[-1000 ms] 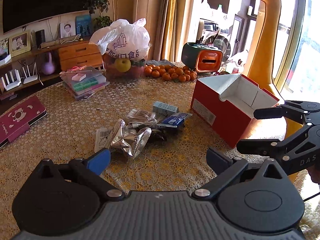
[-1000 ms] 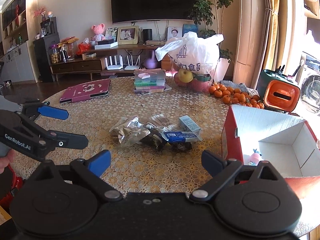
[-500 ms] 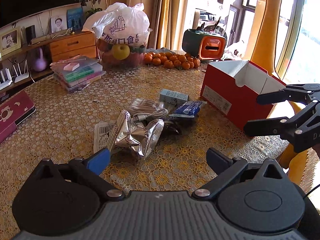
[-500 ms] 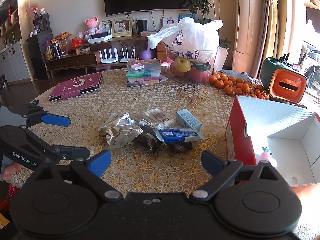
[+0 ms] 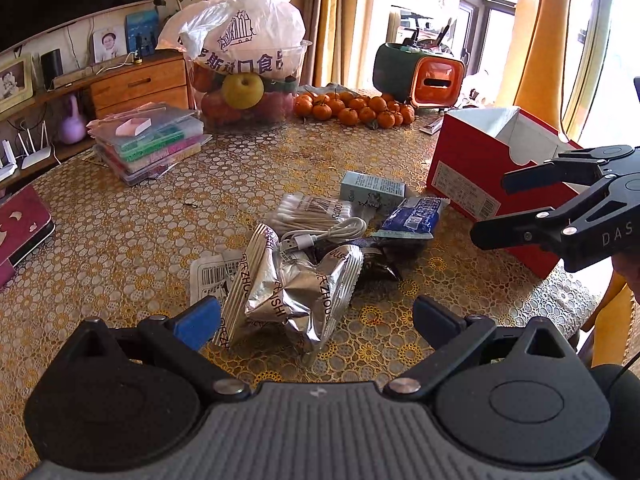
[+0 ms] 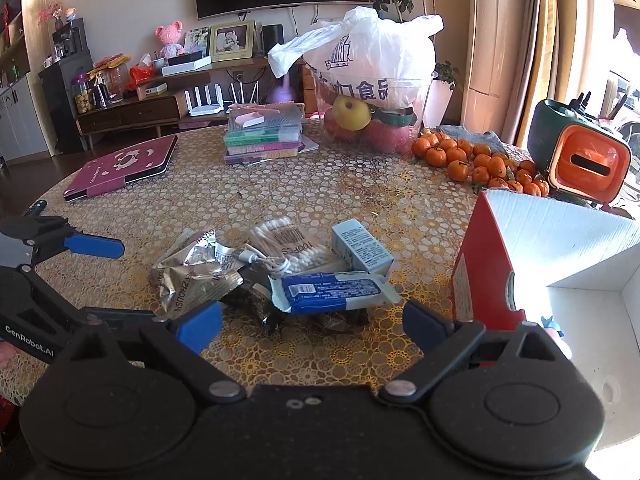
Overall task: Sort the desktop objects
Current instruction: 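Reach the right tool to the blue wet-wipe pack and grasp it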
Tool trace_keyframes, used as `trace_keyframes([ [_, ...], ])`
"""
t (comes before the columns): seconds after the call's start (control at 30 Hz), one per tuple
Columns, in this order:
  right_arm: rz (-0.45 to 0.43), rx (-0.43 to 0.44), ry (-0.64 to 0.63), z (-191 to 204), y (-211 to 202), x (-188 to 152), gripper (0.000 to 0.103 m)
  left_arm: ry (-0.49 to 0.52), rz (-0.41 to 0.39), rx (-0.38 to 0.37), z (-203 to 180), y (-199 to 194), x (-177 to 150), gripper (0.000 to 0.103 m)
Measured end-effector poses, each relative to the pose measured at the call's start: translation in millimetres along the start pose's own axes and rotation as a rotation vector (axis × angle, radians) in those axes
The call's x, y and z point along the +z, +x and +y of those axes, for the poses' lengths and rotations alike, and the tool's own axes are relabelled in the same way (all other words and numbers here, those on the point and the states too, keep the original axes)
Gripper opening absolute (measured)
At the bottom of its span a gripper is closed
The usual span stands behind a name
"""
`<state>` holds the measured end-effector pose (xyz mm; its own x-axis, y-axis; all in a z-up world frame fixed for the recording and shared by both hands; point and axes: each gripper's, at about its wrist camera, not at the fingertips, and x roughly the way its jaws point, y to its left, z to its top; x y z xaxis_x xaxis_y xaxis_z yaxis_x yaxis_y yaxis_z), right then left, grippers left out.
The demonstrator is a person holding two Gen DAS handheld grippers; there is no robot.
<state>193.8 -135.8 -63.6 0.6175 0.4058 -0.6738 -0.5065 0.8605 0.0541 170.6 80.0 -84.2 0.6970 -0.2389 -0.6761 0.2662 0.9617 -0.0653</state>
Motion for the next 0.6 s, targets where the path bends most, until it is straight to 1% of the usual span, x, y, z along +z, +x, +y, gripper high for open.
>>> trace_keyframes([
  [0.33,0.028,0.01,0.002,-12.4,35.5,9.3,0.098,0.032,-0.007,0.007,3.2,22.8,2.2,0.103],
  [0.6,0.057,0.043,-0.014,-16.7,59.7,12.1,0.097,0.042,0.005,0.007,4.5,36.4,1.8,0.102],
])
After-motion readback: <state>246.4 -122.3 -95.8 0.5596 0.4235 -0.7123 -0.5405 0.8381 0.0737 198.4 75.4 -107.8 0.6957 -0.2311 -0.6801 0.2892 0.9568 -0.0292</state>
